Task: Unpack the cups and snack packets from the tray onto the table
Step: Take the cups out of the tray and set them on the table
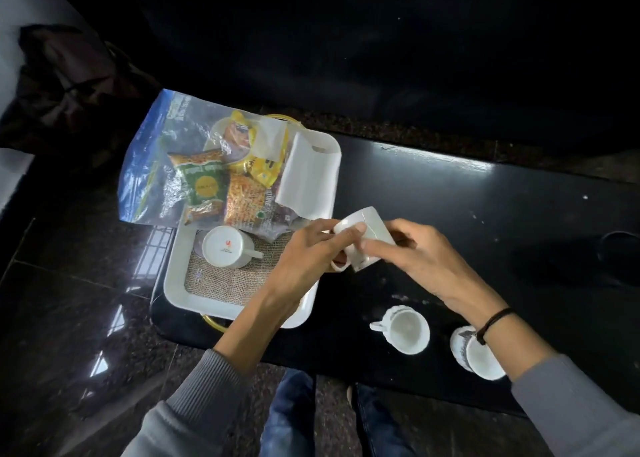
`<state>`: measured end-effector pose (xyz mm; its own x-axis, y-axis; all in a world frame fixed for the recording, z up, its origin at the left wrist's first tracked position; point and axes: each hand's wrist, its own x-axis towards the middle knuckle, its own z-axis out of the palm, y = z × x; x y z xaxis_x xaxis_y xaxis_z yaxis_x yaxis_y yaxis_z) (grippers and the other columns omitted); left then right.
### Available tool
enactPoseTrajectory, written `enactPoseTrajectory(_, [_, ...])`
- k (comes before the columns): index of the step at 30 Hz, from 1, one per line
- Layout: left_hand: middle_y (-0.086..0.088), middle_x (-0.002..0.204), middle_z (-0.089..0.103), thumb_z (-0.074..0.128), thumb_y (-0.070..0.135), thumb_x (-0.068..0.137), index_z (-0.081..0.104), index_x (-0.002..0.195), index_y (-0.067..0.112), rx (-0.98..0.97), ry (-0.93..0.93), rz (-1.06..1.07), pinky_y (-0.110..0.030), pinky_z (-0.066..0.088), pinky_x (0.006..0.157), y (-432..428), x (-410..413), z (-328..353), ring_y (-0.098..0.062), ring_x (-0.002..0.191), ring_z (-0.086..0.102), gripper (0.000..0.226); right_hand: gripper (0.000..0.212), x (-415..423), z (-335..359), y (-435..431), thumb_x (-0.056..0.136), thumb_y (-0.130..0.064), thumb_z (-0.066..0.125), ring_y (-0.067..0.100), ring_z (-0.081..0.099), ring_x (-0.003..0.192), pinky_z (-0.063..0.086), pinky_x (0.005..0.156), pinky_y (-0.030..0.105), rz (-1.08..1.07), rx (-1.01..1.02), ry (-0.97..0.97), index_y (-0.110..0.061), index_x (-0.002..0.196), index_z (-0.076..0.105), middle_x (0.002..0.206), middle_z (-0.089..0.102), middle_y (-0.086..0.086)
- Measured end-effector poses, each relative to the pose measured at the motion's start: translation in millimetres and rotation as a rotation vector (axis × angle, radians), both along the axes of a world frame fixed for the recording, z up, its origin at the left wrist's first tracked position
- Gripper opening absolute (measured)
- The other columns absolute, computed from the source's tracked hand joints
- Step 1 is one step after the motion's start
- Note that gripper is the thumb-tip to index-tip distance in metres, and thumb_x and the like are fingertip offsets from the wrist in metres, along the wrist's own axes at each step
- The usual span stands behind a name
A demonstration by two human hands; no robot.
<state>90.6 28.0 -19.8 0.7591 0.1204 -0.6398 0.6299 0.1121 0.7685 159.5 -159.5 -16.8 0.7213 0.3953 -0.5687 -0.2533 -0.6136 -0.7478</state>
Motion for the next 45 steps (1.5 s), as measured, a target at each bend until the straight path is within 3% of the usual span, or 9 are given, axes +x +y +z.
enactPoseTrajectory(3, [0.011, 0.086, 0.076, 0.070, 0.045, 0.093, 0.068, 0.123, 0.020, -0.047, 0.002, 0.013, -0.032, 0.064, 0.080, -17.7, -1.3, -7.9, -0.003, 0.087, 0.073, 0.039, 0.061, 3.0, -6.5, -17.7, 0.066, -0.079, 0.075, 0.006, 0.076, 0.093, 0.059, 0.093, 0.036, -0.144, 0.023, 0.139, -0.029, 0.100, 0.080, 0.097, 0.081, -0.009])
enactPoseTrajectory(9, [0.001, 0.115, 0.075, 0.070, 0.039, 0.095, 0.052, 0.142, 0.023, -0.082, -0.009, -0.050, -0.030, 0.063, 0.086, -55.9, -5.0, -26.3, -0.004, 0.105, 0.072, 0.053, 0.059, -1.3, -19.9, -47.7, 0.069, -0.076, 0.072, 0.019, 0.076, 0.095, 0.061, 0.083, 0.035, -0.311, -0.061, 0.235, -0.025, 0.097, 0.080, 0.094, 0.081, -0.002])
enactPoseTrajectory(11, [0.002, 0.117, 0.074, 0.071, 0.042, 0.093, 0.049, 0.141, 0.032, -0.064, -0.012, -0.069, -0.028, 0.061, 0.089, -64.6, -4.9, -32.7, -0.003, 0.104, 0.072, 0.054, 0.063, -3.7, -23.1, -53.4, 0.070, -0.079, 0.066, 0.021, 0.074, 0.087, 0.060, 0.086, 0.041, -0.313, -0.139, 0.246, -0.023, 0.097, 0.078, 0.093, 0.079, 0.001])
enactPoseTrajectory(18, [-0.005, 0.112, 0.075, 0.068, 0.042, 0.096, 0.068, 0.123, 0.015, 0.039, 0.004, -0.106, -0.029, 0.063, 0.086, -78.2, -3.6, -53.7, -0.010, 0.101, 0.074, 0.038, 0.072, -10.7, -25.3, -51.7, 0.068, -0.084, 0.051, 0.007, 0.069, 0.046, 0.052, 0.060, 0.029, -0.263, -0.388, 0.194, -0.021, 0.097, 0.065, 0.076, 0.079, 0.001])
enactPoseTrajectory(23, [-0.007, 0.104, 0.079, 0.066, 0.035, 0.099, 0.069, 0.122, 0.008, 0.099, 0.028, -0.132, -0.030, 0.064, 0.082, -77.2, -3.1, -66.3, -0.011, 0.096, 0.077, 0.036, 0.071, -10.0, -31.5, -50.0, 0.069, -0.083, 0.055, 0.006, 0.066, 0.038, 0.046, 0.054, 0.025, -0.242, -0.413, 0.214, -0.020, 0.102, 0.058, 0.083, 0.076, 0.003])
enactPoseTrajectory(32, [-0.006, 0.098, 0.080, 0.064, 0.043, 0.099, 0.073, 0.115, 0.008, 0.147, 0.028, -0.162, -0.029, 0.065, 0.077, -78.6, -1.7, -72.3, -0.008, 0.091, 0.077, 0.040, 0.082, -5.1, -37.2, -50.6, 0.083, -0.086, 0.037, 0.002, 0.049, 0.025, 0.037, 0.035, 0.016, -0.127, -0.480, 0.159, -0.011, 0.089, 0.068, 0.060, 0.068, 0.001])
enactPoseTrajectory(40, [-0.005, 0.097, 0.080, 0.064, 0.047, 0.098, 0.073, 0.111, 0.011, 0.140, 0.068, -0.152, -0.030, 0.065, 0.077, -78.5, 2.5, -74.8, -0.010, 0.088, 0.078, 0.039, 0.081, -1.3, -32.5, -53.0, 0.088, -0.084, 0.031, 0.008, 0.060, 0.036, 0.048, 0.040, 0.017, -0.099, -0.499, 0.148, -0.012, 0.093, 0.068, 0.089, 0.074, 0.013])
enactPoseTrajectory(43, [-0.007, 0.101, 0.079, 0.061, 0.046, 0.099, 0.071, 0.115, 0.011, 0.161, 0.069, -0.167, -0.030, 0.065, 0.077, -78.9, 2.5, -70.8, -0.010, 0.089, 0.077, 0.040, 0.081, 1.3, -27.6, -51.8, 0.094, -0.078, 0.026, 0.027, 0.072, 0.082, 0.059, 0.079, 0.039, 0.028, -0.609, 0.037, -0.011, 0.107, 0.068, 0.102, 0.072, 0.017])
enactPoseTrajectory(45, [-0.008, 0.102, 0.078, 0.057, 0.045, 0.101, 0.066, 0.122, 0.010, 0.198, 0.067, -0.189, -0.034, 0.065, 0.079, -78.3, 3.2, -66.1, -0.012, 0.090, 0.076, 0.042, 0.075, 2.0, -22.1, -47.4, 0.097, -0.074, 0.027, 0.037, 0.067, 0.100, 0.054, 0.084, 0.043, 0.102, -0.703, -0.074, -0.012, 0.114, 0.065, 0.110, 0.069, 0.016])
